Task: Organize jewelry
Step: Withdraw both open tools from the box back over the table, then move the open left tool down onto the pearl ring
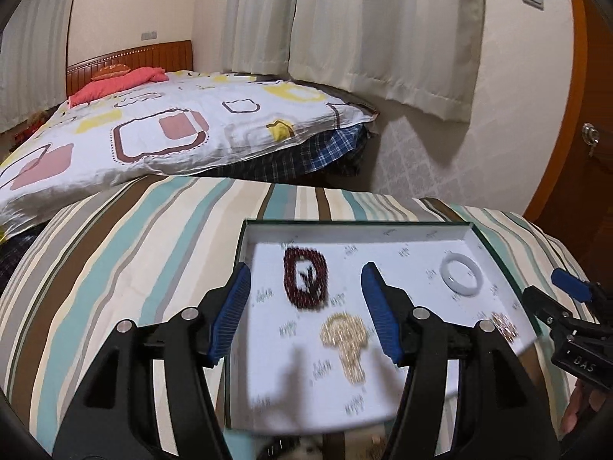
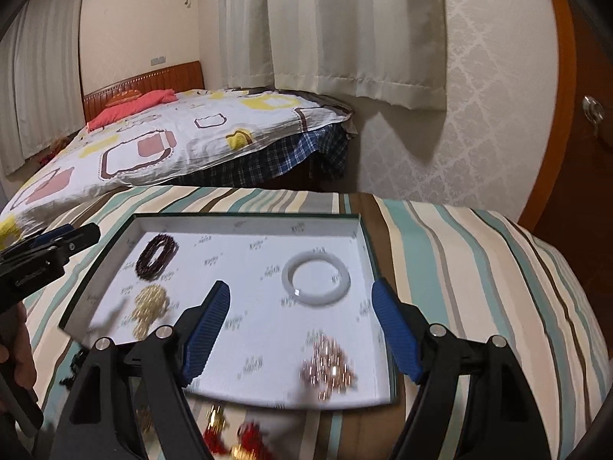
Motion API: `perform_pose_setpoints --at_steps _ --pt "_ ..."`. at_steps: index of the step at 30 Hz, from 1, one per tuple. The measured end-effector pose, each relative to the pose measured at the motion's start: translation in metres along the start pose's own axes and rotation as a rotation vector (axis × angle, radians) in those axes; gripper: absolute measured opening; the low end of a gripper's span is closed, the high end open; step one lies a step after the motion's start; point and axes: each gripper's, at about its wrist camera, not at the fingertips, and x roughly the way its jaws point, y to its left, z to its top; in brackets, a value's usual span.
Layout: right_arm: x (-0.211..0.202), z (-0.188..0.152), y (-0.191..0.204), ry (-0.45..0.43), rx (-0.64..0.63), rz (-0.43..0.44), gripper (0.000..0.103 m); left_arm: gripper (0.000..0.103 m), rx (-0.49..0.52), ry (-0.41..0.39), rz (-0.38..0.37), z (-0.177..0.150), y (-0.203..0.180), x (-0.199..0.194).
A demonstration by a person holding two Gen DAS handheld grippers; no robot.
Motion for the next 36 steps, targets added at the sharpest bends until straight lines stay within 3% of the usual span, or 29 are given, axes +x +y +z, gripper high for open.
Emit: perform_pose_setpoints --at_steps 19,27,36 --pt "-0.071 -0.086 -0.006 -0.010 0.047 -0.044 0.069 0.059 -0.026 0.040 -0.005 -0.096 -0.012 -0.085" --pt "-0.085 -0.120 -0.004 0.003 0.031 -0.058 0.068 0.059 -0.028 0.113 -0.011 -0.139 -0.023 -0.094" --pt "-0.096 -0.137 -0.007 0.003 0.055 -0.044 0.067 0.058 -0.010 0.144 -0.026 -0.157 -0.037 -0.096"
